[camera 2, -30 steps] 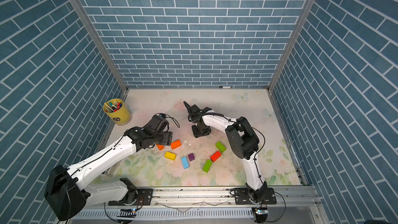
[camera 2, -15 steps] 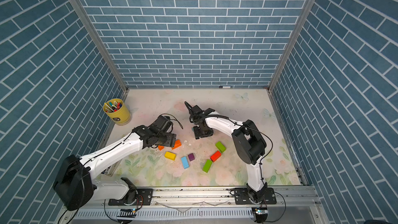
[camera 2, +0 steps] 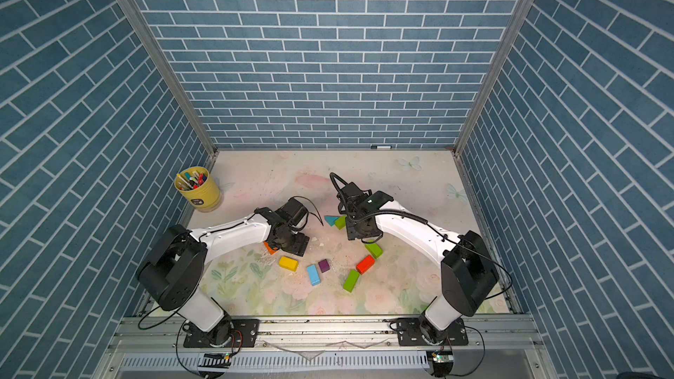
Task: Assemble a heart with building blocks
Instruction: Pick up the building block from the center of the board, then assemble the building block at the center of the board.
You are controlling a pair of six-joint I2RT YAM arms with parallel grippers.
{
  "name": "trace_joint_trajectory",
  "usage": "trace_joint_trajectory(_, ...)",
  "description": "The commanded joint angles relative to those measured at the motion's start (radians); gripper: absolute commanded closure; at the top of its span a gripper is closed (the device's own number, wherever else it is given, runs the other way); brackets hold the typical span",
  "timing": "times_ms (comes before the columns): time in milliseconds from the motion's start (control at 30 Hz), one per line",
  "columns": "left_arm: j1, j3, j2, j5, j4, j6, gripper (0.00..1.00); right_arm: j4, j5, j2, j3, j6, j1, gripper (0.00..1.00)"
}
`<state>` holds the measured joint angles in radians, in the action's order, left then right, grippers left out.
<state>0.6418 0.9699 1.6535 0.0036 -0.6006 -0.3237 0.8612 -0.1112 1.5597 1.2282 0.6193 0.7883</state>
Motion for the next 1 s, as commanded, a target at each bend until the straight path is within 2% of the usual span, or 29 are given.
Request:
trace_joint_trajectory(0, 0.003, 0.049, 0.027, -0.021, 0.008, 0.005, 0.25, 0.019, -0.036, -0.057, -0.027, 0.072, -0.020, 0.51)
trace_joint_trajectory(100, 0.004, 0.089, 0.061, -0.001, 0.007, -0.002, 0.43, 0.018, -0.033, -0.077, -0.042, 0.074, -0.037, 0.57)
trace_joint_trajectory(233, 0.021, 0.119, 0.078, 0.023, 0.002, -0.032, 0.67, 0.014, -0.033, -0.109, -0.066, 0.074, -0.053, 0.59)
trace_joint_trajectory(500, 0.015, 0.224, 0.145, 0.034, -0.004, -0.238, 0.81, -0.001, -0.022, -0.138, -0.083, 0.068, -0.089, 0.60)
trace_joint_trajectory(633, 0.012, 0.284, 0.193, 0.083, 0.062, -0.321, 0.82, -0.003, -0.020, -0.133, -0.084, 0.063, -0.092, 0.60)
trace_joint_trajectory(733, 0.010, 0.334, 0.236, 0.062, 0.060, -0.352, 0.72, -0.001, -0.018, -0.140, -0.085, 0.060, -0.092, 0.59)
trace_joint_trajectory(867, -0.003, 0.341, 0.264, 0.056, 0.069, -0.383, 0.52, 0.014, -0.024, -0.161, -0.089, 0.049, -0.092, 0.58)
trace_joint_trajectory(967, -0.002, 0.315, 0.235, 0.074, 0.074, -0.383, 0.44, 0.021, -0.029, -0.184, -0.100, 0.043, -0.092, 0.57)
